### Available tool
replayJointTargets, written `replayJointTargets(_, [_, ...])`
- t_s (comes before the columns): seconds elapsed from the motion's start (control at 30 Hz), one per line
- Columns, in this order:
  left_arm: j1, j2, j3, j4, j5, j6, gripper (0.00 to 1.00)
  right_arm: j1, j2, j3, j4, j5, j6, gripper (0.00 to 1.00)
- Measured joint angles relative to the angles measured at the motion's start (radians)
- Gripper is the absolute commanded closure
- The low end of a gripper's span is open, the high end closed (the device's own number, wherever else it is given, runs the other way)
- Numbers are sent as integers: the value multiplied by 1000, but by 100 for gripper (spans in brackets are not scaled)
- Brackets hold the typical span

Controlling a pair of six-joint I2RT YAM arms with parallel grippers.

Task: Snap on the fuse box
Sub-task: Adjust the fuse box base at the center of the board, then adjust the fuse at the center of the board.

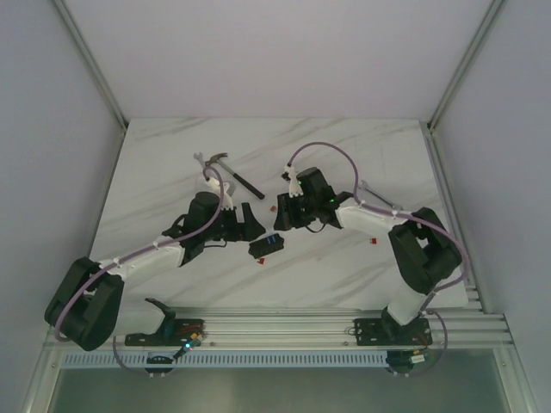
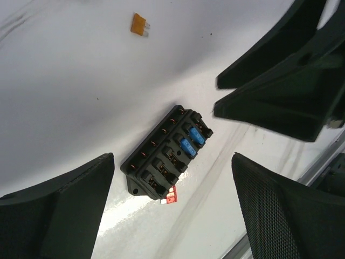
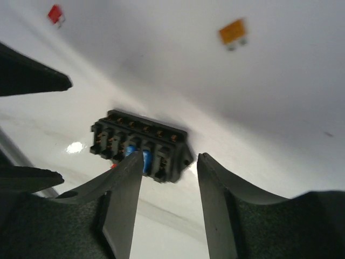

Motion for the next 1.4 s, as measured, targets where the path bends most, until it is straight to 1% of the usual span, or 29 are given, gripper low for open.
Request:
replayJointTargets(0.07, [0, 12, 12, -8, 6, 24, 3, -9, -43, 0, -45, 64, 2, 44])
replayJointTargets(0.2, [0, 39, 24, -21, 19, 69, 4, -49, -140, -4, -153, 225, 26, 34])
replayJointTargets(0.23, [0, 44, 26, -26, 21, 80, 4, -63, -170, -14, -177, 266, 37, 34])
replayJointTargets(0.33, [0, 58, 30, -38, 23, 101, 4, -110, -271, -57, -265, 381, 80, 26])
replayJointTargets(0.47, [0, 72, 31, -45, 21, 118, 2, -183, -364, -98, -380, 506, 146, 24])
replayJointTargets(0.5, [0, 73, 31, -46, 18, 121, 0, -207, -379, -109, -406, 529, 163, 24])
replayJointTargets(0.67, [0, 74, 31, -45, -7, 128, 0, -344, -418, -182, -472, 573, 230, 29])
replayJointTargets(0.77, [0, 72, 31, -46, -22, 128, 0, -405, -420, -222, -489, 579, 261, 31])
replayJointTargets(0.8, [0, 71, 31, -46, -26, 127, 0, -420, -420, -234, -489, 579, 271, 36])
replayJointTargets(0.97, [0, 64, 31, -45, -41, 127, 0, -489, -417, -291, -461, 569, 294, 43])
replayJointTargets(1.1, [0, 64, 31, -46, -49, 127, 0, -519, -382, -300, -433, 564, 297, 47])
replayJointTargets(1.4, [0, 64, 31, -54, -55, 127, 0, -520, -293, -291, -379, 550, 270, 57])
